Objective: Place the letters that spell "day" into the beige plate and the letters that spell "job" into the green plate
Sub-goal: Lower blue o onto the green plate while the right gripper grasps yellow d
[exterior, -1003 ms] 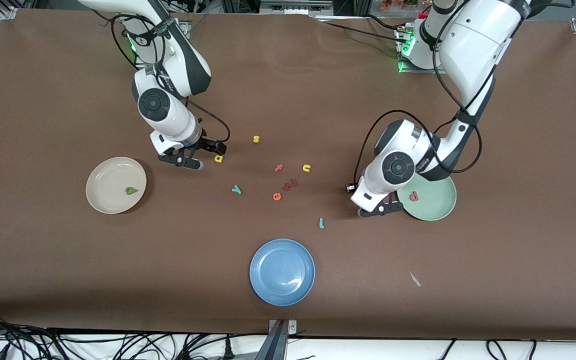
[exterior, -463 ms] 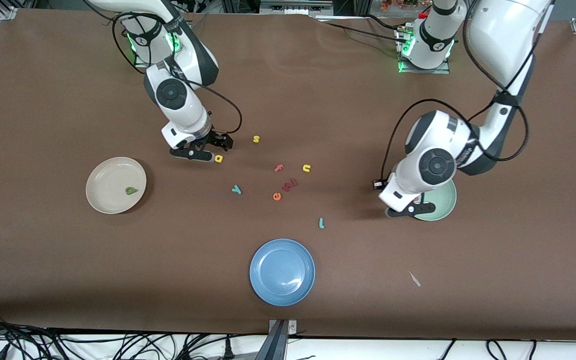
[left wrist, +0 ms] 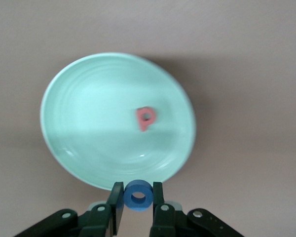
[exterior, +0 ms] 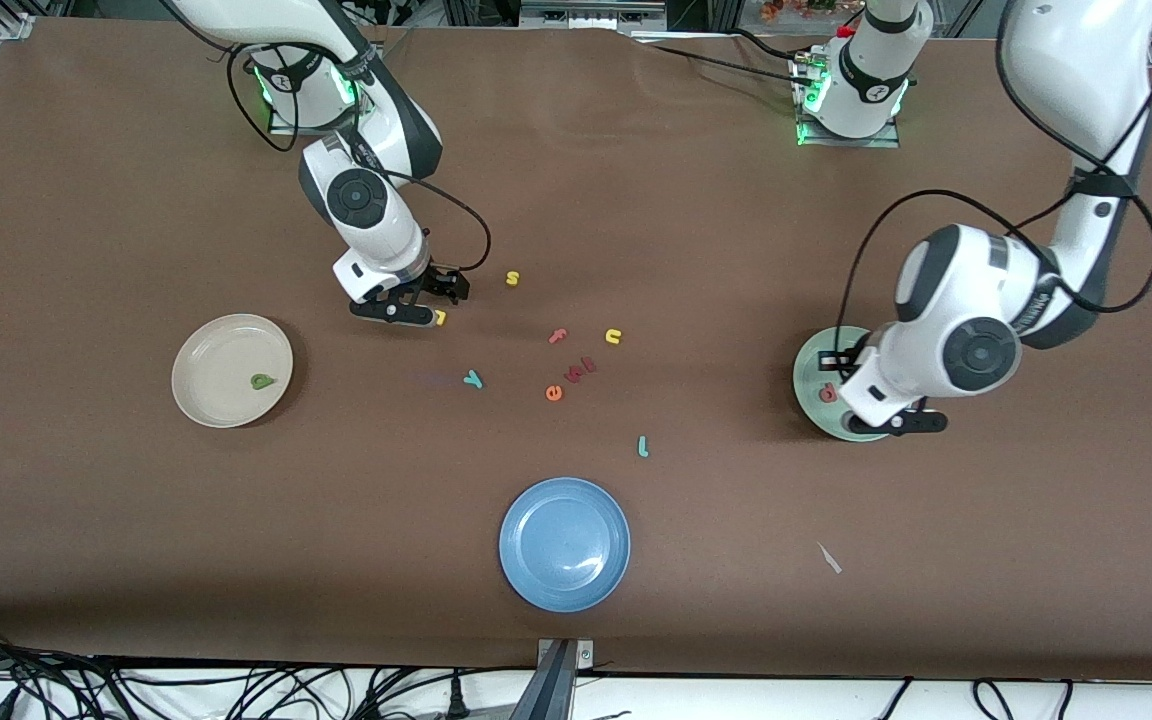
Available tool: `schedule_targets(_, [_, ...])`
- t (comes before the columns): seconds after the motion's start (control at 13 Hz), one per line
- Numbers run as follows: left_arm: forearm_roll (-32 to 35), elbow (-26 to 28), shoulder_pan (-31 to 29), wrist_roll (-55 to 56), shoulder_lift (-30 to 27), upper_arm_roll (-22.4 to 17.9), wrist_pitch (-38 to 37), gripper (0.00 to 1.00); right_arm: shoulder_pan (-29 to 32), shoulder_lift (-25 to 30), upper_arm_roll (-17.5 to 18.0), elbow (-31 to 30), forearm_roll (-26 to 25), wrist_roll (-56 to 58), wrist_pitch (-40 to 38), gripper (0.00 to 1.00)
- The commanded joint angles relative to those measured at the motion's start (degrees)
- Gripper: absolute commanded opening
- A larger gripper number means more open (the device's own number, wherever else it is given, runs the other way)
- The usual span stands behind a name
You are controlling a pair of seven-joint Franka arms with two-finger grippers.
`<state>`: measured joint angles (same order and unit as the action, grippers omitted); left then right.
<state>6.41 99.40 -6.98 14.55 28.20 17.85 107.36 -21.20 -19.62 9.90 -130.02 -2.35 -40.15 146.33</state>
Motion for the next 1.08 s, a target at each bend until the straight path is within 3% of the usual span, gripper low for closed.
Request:
schedule_targets(0.0, [0.53, 5.71, -2.68, -3.12, -1.31, 0.7, 3.55, 0.01, 0.19, -2.0, 0.12, 0.29, -1.07, -0.89, 3.25, 0.99])
schedule_targets(0.31, [0.44, 10.37, -2.87, -3.12, -1.05, 0.7, 7.14, 0.01, 0.46, -3.58, 0.03, 1.52, -1.16, -0.81, 3.44, 0.99])
schedule_targets(0.54, [0.44, 13.18, -3.04, -3.12, 0.1, 0.7, 11.03, 0.01, 0.46, -4.64, 0.03, 2.4, -1.16, -0.81, 3.61, 0.84])
schedule_targets(1.0, [0.53, 13.37, -3.48, -3.12, 3.43, 0.7, 14.19, 0.01, 0.63, -5.69, -0.5, 3.28, -1.16, -0.81, 3.79, 0.77])
